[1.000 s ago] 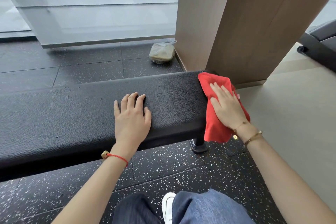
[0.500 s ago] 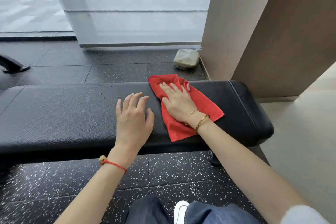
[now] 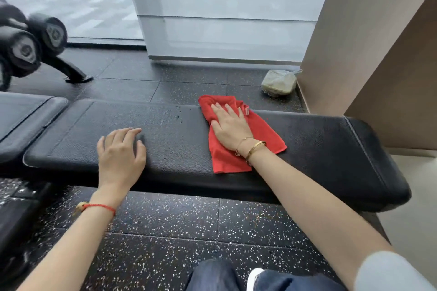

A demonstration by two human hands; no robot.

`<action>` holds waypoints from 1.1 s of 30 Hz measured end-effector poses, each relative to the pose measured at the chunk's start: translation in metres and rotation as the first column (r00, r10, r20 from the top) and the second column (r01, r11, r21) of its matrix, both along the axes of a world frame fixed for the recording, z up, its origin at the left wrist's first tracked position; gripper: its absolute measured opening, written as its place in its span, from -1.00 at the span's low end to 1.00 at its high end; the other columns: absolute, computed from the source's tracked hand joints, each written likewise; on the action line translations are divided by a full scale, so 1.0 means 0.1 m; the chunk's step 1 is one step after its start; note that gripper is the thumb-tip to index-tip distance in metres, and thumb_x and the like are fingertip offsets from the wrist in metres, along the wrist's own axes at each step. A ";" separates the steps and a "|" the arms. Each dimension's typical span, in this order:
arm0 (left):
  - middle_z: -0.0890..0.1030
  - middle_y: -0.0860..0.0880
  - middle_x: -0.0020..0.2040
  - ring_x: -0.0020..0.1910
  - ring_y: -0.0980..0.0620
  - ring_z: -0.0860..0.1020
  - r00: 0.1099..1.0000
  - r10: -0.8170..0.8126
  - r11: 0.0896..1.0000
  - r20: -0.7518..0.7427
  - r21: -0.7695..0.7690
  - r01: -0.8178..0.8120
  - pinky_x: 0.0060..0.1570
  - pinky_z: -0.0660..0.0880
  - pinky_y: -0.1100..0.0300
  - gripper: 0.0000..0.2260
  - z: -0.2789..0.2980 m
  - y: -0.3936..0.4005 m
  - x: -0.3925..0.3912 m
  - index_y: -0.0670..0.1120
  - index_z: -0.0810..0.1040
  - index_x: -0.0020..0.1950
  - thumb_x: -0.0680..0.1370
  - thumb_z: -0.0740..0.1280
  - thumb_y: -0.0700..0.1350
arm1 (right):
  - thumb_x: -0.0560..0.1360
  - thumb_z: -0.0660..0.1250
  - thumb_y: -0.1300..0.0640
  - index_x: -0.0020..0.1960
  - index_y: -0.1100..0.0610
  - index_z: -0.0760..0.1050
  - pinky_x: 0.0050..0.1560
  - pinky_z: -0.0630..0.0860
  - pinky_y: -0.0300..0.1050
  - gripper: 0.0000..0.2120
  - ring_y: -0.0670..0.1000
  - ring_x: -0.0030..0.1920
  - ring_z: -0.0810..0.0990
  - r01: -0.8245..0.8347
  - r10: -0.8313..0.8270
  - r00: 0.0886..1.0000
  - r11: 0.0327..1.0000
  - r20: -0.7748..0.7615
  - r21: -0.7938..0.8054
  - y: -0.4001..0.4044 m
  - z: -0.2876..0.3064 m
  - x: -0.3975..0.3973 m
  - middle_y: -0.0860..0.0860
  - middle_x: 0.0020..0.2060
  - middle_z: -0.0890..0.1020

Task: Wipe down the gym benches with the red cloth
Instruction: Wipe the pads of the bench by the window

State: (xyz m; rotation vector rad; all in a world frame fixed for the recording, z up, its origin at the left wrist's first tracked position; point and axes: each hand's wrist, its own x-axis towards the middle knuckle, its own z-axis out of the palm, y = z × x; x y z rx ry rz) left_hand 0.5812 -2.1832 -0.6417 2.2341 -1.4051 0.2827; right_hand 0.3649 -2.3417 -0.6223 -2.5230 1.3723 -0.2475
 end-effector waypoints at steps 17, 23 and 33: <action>0.49 -0.14 0.32 0.38 -0.17 0.36 0.998 0.009 1.000 -0.064 0.029 -0.007 0.46 0.11 -0.23 -0.55 -0.13 -0.02 -0.02 -0.13 0.50 0.32 0.50 0.07 -0.06 | 0.64 0.00 -0.01 0.58 0.01 0.03 0.55 -0.20 0.09 -0.48 0.00 0.57 -0.01 0.152 -0.152 0.988 0.988 0.001 -0.006 0.31 -0.01 -0.31 -0.08 0.57 0.07; 0.49 -0.14 0.30 0.35 -0.18 0.37 0.997 0.025 0.999 -0.076 0.035 -0.023 0.45 0.13 -0.25 -0.58 -0.11 -0.03 -0.03 -0.11 0.51 0.27 0.48 0.09 -0.08 | 0.64 0.02 -0.03 0.59 -0.02 -0.01 0.55 -0.25 0.09 -0.46 -0.02 0.57 -0.03 -0.136 0.136 0.991 0.990 -0.011 -0.035 0.72 -0.01 0.30 -0.10 0.57 0.06; 0.50 -0.02 0.30 0.36 -0.07 0.39 0.998 0.036 0.999 -0.044 -0.014 -0.037 0.47 0.12 -0.19 -0.60 -0.20 -0.07 0.03 -0.05 0.51 0.28 0.51 0.07 -0.04 | 0.65 0.01 -0.01 0.58 -0.02 0.01 0.55 -0.25 0.04 -0.48 -0.04 0.57 -0.04 -0.174 0.174 0.985 0.985 -0.012 0.012 0.03 0.00 0.27 -0.10 0.57 0.05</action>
